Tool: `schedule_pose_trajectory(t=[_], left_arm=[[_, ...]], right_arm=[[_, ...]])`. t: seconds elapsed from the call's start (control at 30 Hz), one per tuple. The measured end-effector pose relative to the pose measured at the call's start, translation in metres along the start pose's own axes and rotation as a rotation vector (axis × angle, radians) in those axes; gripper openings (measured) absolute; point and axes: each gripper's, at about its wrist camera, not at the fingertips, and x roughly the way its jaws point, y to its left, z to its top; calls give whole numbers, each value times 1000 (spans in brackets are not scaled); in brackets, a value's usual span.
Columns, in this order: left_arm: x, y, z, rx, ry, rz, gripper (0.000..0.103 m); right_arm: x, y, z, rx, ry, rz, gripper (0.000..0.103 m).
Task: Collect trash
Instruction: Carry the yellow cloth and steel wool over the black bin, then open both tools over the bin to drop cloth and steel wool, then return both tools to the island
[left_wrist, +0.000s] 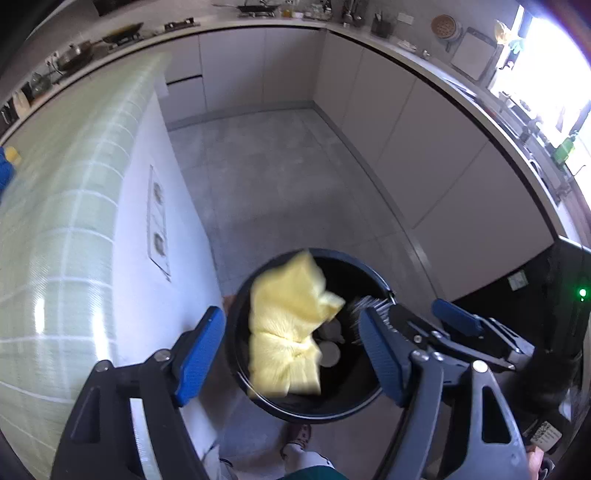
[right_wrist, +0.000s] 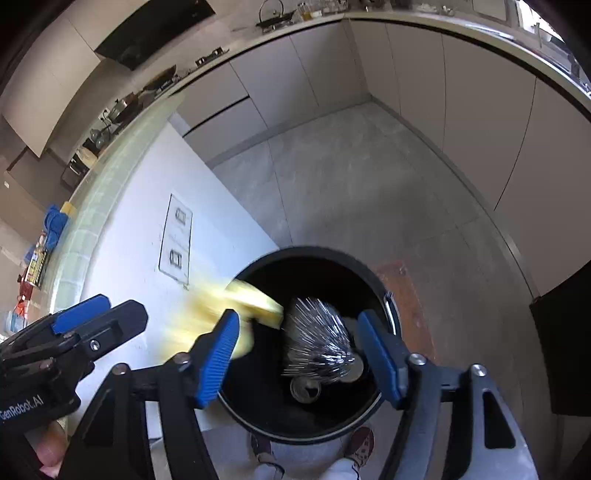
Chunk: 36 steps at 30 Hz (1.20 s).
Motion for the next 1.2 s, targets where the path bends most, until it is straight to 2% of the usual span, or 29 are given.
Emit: schedule_pose_trajectory(t=[0.2,0.33,0.47,0.63,0.93,1.2], left_arm=[[-41,11,6,-16,-94,-9,78],[-77,32,5,-30,-153,2,78],[-107,69,-5,-63,-181,14,78],[-138,136,-17,-115,-210,30,79],[-172,249,-37,-150,-253,73,79],[-187,339,-48,-245,-262,129,79]], right_arm=[[-35,10,13,20,-102,-15,70],[-61,50,16,-31,-153,14,70],[-76,107,17,-80,-176,51,70],[-84,191,6,-140,-201,83,70],[-62,332,-28,-185,-218,118,72],[-41,416,-37,-258,-188,150,72]])
